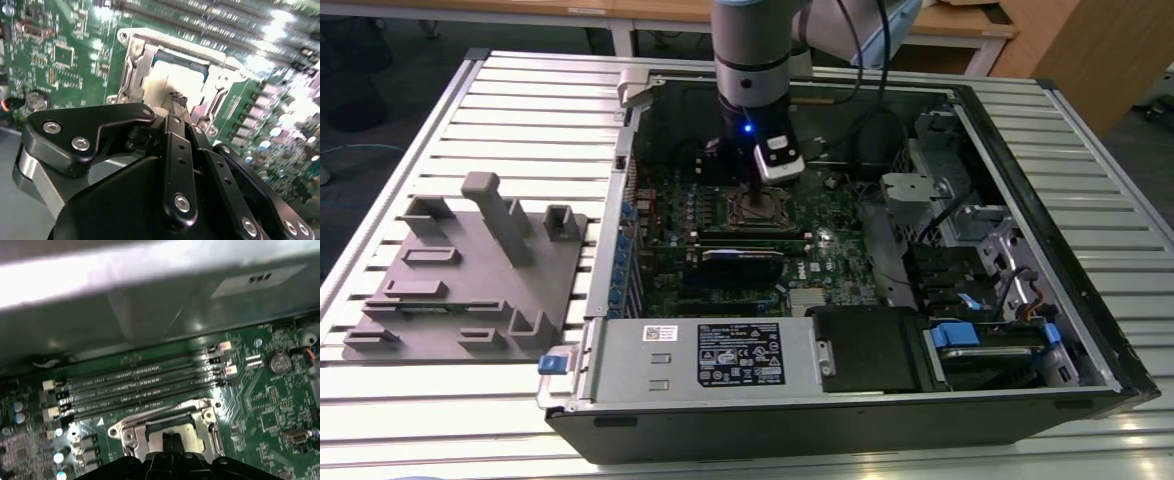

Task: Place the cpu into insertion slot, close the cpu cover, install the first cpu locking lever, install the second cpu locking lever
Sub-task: 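Install the first cpu locking lever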

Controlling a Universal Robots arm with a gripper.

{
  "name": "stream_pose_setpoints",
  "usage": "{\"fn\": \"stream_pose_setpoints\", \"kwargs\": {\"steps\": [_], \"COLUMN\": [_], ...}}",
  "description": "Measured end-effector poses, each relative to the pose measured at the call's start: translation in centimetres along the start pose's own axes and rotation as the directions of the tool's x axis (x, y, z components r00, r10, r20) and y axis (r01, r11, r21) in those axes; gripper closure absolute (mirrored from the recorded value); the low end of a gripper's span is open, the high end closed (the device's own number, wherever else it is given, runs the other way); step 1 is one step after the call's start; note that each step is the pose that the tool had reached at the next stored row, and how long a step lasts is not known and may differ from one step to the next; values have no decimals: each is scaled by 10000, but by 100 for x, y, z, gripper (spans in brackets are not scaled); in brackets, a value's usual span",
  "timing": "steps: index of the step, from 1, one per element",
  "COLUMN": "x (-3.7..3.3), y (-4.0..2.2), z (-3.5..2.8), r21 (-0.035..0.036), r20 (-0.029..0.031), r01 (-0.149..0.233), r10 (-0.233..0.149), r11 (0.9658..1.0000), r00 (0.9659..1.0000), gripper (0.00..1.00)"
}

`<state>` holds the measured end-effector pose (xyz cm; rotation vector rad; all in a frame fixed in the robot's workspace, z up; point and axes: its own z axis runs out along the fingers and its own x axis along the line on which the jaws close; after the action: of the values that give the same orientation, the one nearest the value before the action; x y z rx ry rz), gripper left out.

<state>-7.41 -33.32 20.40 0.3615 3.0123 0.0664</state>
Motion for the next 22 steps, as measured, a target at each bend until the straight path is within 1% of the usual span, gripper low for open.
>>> {"fn": "stream_pose_setpoints", "kwargs": {"steps": [1, 3, 4, 9, 10, 14, 18, 22], "x": [0, 0, 0, -4, -9, -21, -31, -36], "y": [0, 0, 0, 1, 2, 5, 7, 8], "z": [0, 0, 0, 2, 3, 5, 12, 16], "r21": [78, 212, 244, 253, 251, 228, 195, 219], "r20": [7, 24, 33, 32, 25, -34, -76, -139], "r01": [12, 26, 30, 33, 54, 387, 757, 1086], "r10": [-12, -27, -31, -34, -55, -386, -756, -1083], "r11": [10000, 9998, 9997, 9997, 9997, 9990, 9969, 9938], "r00": [10000, 10000, 10000, 10000, 10000, 9992, 9971, 9940], "gripper": [89, 89, 89, 89, 89, 89, 89, 89]}}
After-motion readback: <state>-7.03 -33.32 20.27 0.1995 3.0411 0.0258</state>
